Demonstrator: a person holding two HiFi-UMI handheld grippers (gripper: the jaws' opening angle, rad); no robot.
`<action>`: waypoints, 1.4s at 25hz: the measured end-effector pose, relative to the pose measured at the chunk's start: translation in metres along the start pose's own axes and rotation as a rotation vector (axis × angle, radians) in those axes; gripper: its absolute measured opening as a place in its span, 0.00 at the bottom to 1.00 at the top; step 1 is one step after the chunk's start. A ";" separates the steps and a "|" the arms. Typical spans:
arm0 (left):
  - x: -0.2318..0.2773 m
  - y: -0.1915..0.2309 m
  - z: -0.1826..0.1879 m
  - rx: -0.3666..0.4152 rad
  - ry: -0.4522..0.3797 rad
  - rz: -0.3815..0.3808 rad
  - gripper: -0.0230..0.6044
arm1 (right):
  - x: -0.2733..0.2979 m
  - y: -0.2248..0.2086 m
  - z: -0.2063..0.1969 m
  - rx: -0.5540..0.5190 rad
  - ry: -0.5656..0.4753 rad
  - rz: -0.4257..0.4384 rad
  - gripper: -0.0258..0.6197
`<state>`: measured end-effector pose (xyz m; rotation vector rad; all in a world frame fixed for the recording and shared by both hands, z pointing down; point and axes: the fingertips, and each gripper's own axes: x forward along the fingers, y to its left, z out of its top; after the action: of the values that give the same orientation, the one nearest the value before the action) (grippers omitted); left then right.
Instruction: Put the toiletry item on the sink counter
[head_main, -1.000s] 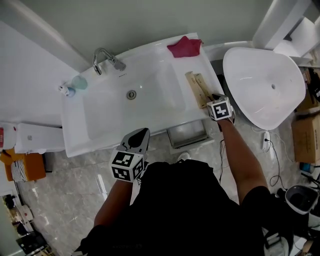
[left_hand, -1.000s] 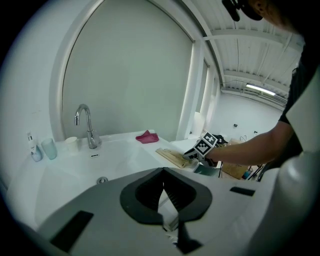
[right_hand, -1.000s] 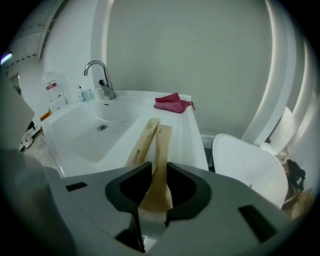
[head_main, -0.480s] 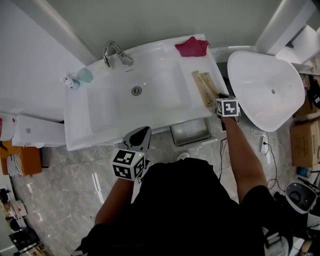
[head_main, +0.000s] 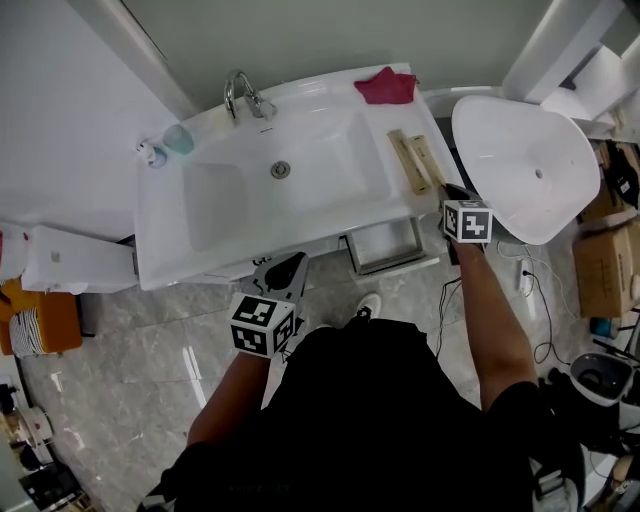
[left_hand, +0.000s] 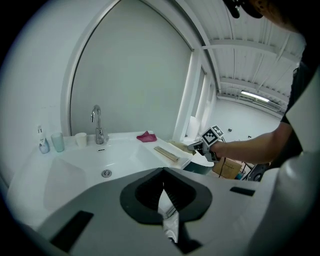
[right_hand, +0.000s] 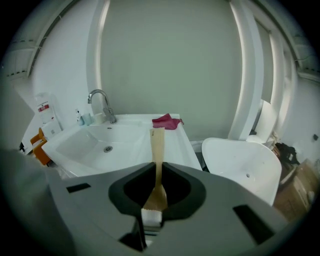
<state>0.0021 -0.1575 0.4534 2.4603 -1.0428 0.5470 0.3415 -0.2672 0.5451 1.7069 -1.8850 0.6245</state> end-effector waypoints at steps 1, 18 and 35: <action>-0.004 0.000 -0.002 0.001 0.001 -0.006 0.05 | -0.009 0.007 -0.001 0.001 -0.009 0.005 0.09; -0.057 -0.012 -0.066 -0.027 -0.002 -0.045 0.05 | -0.119 0.127 -0.101 -0.115 0.001 0.182 0.09; -0.051 0.018 -0.081 -0.122 0.002 0.116 0.05 | -0.030 0.141 -0.218 -0.490 0.391 0.312 0.09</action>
<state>-0.0602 -0.0983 0.4996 2.3045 -1.1874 0.5057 0.2189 -0.0893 0.6925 0.9196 -1.8334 0.5084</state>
